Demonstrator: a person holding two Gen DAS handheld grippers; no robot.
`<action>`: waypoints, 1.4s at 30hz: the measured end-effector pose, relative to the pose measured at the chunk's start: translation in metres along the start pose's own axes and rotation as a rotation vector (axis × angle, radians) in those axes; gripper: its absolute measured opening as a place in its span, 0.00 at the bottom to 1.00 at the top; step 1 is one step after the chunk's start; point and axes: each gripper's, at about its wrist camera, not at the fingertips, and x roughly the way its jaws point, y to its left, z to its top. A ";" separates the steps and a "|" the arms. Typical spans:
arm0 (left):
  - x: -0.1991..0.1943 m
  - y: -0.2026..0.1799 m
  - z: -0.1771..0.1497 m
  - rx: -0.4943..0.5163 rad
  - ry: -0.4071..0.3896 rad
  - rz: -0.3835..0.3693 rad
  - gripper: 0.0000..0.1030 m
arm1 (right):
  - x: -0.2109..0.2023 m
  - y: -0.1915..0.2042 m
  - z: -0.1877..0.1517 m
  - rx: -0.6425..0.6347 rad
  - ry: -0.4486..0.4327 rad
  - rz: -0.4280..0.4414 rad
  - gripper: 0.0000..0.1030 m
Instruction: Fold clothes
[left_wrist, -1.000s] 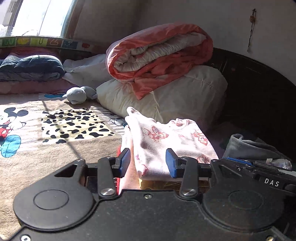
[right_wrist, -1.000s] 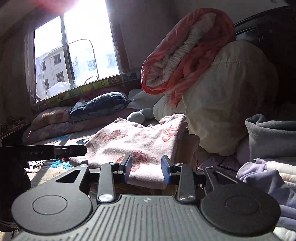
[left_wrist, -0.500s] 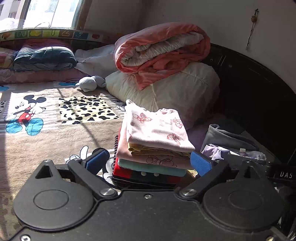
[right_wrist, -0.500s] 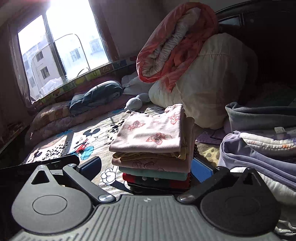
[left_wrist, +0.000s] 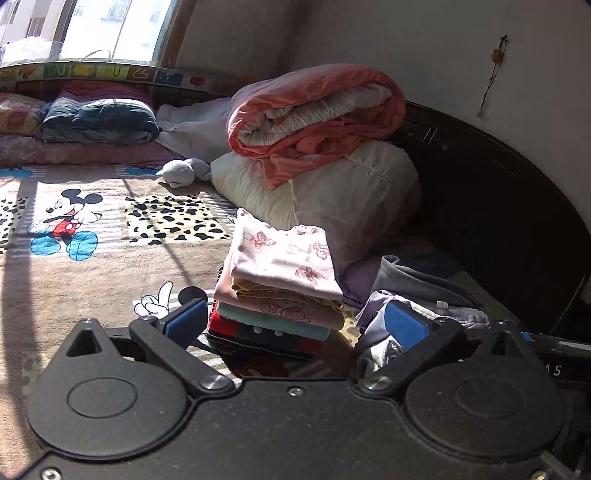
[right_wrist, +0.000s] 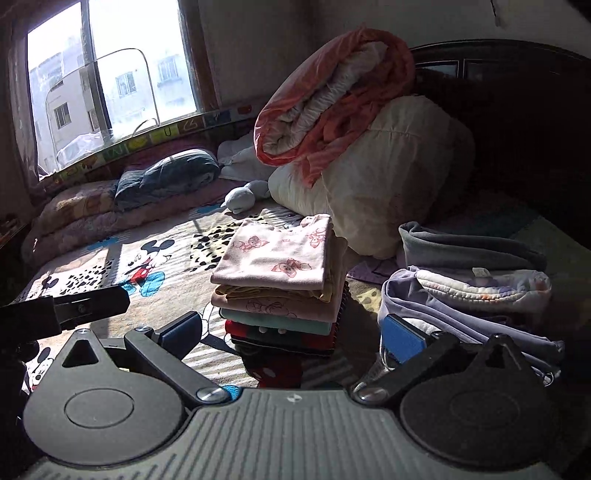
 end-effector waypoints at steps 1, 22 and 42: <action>-0.005 -0.003 -0.001 0.007 -0.008 -0.007 1.00 | -0.004 0.000 -0.001 -0.002 0.000 0.000 1.00; -0.031 -0.056 -0.036 0.179 0.035 0.271 1.00 | -0.041 -0.001 -0.026 -0.034 0.033 -0.042 1.00; -0.039 -0.061 -0.043 0.203 0.026 0.304 1.00 | -0.048 0.010 -0.036 -0.064 0.048 -0.038 1.00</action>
